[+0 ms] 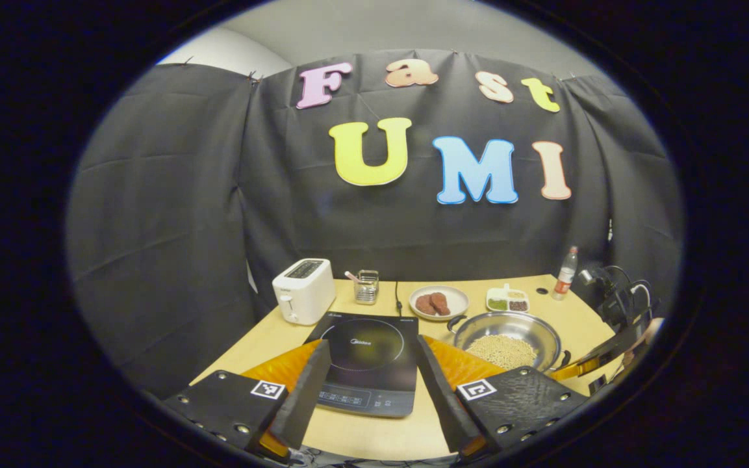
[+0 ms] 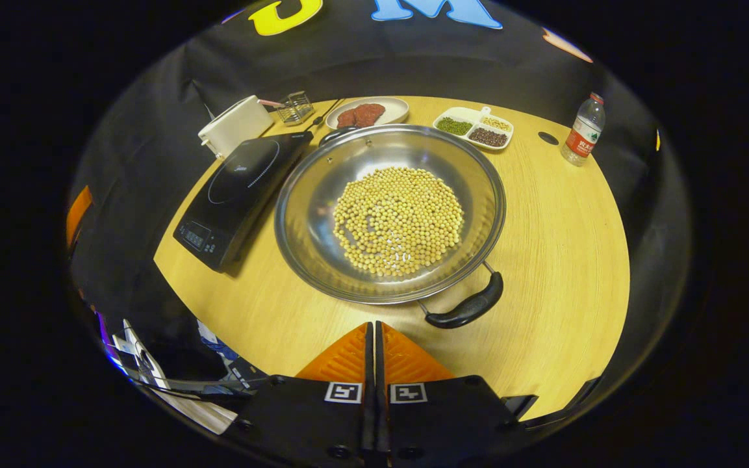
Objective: First push the handle of the pot to place it horizontally, then grasp the pot with both hands and set it on the induction cooktop.
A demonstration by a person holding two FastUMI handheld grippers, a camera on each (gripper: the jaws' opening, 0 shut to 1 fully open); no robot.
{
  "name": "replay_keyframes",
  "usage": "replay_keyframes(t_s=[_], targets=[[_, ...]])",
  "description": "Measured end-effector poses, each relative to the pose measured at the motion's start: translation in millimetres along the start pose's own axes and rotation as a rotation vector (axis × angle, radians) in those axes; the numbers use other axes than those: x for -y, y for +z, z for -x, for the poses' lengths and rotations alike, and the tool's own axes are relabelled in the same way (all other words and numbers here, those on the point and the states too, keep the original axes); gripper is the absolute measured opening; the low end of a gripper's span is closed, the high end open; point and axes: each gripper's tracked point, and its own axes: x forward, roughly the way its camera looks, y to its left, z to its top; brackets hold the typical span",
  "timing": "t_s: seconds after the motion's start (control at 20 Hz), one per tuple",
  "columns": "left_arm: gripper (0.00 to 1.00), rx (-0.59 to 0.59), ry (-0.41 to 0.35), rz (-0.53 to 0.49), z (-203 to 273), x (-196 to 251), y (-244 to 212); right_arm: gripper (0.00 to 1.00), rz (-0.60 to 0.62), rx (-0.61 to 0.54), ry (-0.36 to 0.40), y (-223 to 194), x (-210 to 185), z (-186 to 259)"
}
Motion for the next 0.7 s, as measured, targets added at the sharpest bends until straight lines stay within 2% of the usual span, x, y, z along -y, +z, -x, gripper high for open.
replay_keyframes(t_s=[0.15, 0.4, 0.45, 0.7], targets=[[0.81, -0.012, 0.019, -0.016, 2, 11, -4, 0.02, 0.023, -0.035, -0.003, -3, 11, -13], [0.78, -0.027, 0.019, -0.036, 2, 32, -6, 0.02, 0.048, -0.049, 0.019, 0, 14, -28], [0.81, -0.027, 0.017, -0.04, 2, 37, -5, 0.02, 0.058, -0.05, 0.023, 1, 15, -29], [0.78, -0.032, 0.013, -0.043, -4, 50, -6, 0.02, 0.076, -0.05, 0.0, 4, 34, -28]])
